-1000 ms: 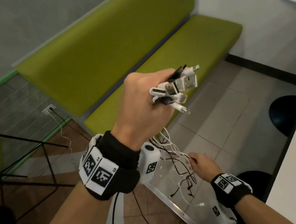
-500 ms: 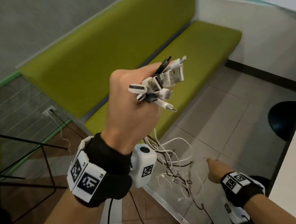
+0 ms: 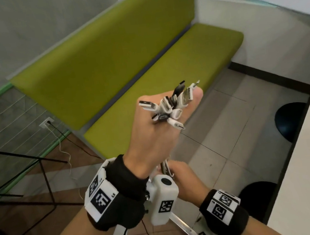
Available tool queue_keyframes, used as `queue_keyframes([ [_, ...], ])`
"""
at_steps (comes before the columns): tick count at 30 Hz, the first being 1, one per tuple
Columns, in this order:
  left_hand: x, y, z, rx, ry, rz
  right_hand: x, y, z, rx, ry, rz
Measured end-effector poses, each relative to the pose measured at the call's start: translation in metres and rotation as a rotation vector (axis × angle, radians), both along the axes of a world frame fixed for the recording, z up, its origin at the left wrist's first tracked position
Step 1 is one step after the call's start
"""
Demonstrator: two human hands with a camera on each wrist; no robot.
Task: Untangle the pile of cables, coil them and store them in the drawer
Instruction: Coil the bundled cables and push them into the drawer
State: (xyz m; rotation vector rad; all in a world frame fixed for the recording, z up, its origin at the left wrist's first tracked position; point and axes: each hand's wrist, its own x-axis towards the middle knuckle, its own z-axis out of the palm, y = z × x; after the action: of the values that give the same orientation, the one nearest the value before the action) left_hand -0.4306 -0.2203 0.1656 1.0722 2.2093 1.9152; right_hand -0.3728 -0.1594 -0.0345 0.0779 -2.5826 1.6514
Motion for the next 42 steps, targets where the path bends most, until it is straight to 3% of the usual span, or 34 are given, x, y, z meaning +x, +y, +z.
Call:
queue_keyframes([
  [3,-0.002,-0.001,-0.001,0.036,-0.050,0.029,0.000,0.010,-0.035,0.143,-0.259,0.031],
  [6,0.000,-0.002,-0.002,0.024,-0.054,0.009,0.007,0.025,-0.048,0.208,-0.345,0.084],
  [11,0.015,-0.004,-0.018,-0.038,-0.083,-0.052,0.030,0.047,0.009,0.005,-0.318,0.123],
  [17,0.070,-0.003,-0.047,-0.090,-0.246,-0.125,0.073,0.064,0.088,-0.077,-0.208,0.184],
  [21,0.108,0.014,-0.044,-0.151,-0.259,-0.145,0.106,0.064,0.101,-0.164,-0.200,0.219],
  [26,0.155,0.042,-0.037,-0.206,-0.200,-0.178,0.152,0.063,0.097,-0.230,-0.014,0.102],
  [33,0.223,0.064,-0.024,-0.132,-0.196,-0.165,0.215,0.076,0.119,-0.218,-0.165,0.044],
  [36,0.258,0.074,-0.023,-0.039,-0.210,-0.195,0.253,0.086,0.128,-0.253,-0.232,-0.112],
  [39,0.292,0.085,-0.027,-0.006,-0.155,-0.308,0.287,0.090,0.128,-0.236,-0.192,-0.185],
  [42,0.324,0.094,-0.038,0.034,-0.142,-0.314,0.322,0.089,0.113,-0.233,-0.106,-0.280],
])
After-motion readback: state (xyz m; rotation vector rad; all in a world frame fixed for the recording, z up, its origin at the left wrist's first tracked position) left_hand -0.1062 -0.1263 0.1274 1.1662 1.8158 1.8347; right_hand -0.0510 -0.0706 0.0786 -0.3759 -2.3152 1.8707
